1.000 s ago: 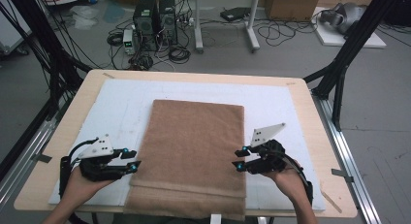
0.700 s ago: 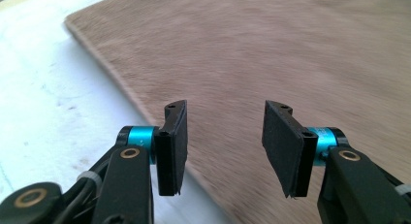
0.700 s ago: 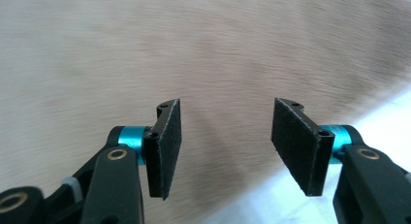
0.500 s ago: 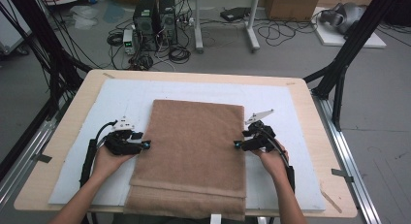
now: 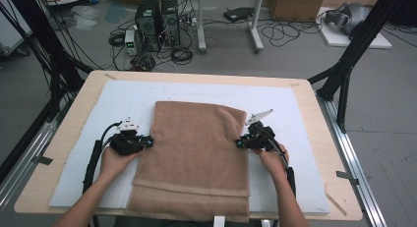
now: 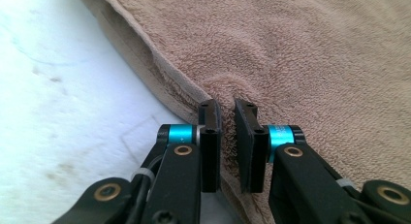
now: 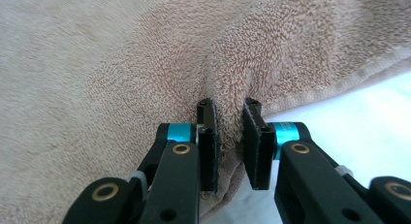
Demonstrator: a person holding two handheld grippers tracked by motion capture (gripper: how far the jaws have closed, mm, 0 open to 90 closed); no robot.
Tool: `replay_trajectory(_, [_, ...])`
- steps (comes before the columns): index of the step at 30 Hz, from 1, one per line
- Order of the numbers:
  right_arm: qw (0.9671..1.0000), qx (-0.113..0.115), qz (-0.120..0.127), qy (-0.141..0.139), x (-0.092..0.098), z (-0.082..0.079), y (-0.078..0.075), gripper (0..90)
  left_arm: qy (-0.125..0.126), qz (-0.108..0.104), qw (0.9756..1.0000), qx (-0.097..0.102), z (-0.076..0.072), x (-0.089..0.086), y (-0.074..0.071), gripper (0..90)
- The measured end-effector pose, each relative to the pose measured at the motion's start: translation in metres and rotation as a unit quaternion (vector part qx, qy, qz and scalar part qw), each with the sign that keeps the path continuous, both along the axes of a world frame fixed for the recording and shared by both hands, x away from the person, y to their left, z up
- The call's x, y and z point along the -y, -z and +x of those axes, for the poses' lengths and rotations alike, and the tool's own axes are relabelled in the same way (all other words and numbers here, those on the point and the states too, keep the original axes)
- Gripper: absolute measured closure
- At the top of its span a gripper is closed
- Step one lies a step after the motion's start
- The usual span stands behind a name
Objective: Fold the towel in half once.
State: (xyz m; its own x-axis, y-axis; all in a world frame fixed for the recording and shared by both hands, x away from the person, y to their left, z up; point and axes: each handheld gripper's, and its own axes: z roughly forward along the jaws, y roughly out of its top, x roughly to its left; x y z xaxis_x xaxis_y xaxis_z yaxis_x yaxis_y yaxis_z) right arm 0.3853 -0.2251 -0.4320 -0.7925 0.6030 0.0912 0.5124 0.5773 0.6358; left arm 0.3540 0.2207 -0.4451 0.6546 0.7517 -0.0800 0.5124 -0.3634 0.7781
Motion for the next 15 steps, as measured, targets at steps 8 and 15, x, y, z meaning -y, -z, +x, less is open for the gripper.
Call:
replay_trajectory(8, [0.9978,0.043,-0.014,0.049,-0.004,0.034,-0.015,78.8,-0.060,-0.014,0.9972,0.042,0.029,0.005,-0.010,82.1])
replay_trajectory(15, [0.9968,0.025,-0.026,0.071,-0.006,0.059,-0.015,71.0,-0.072,-0.017,0.9968,0.030,0.049,0.005,-0.010,78.9])
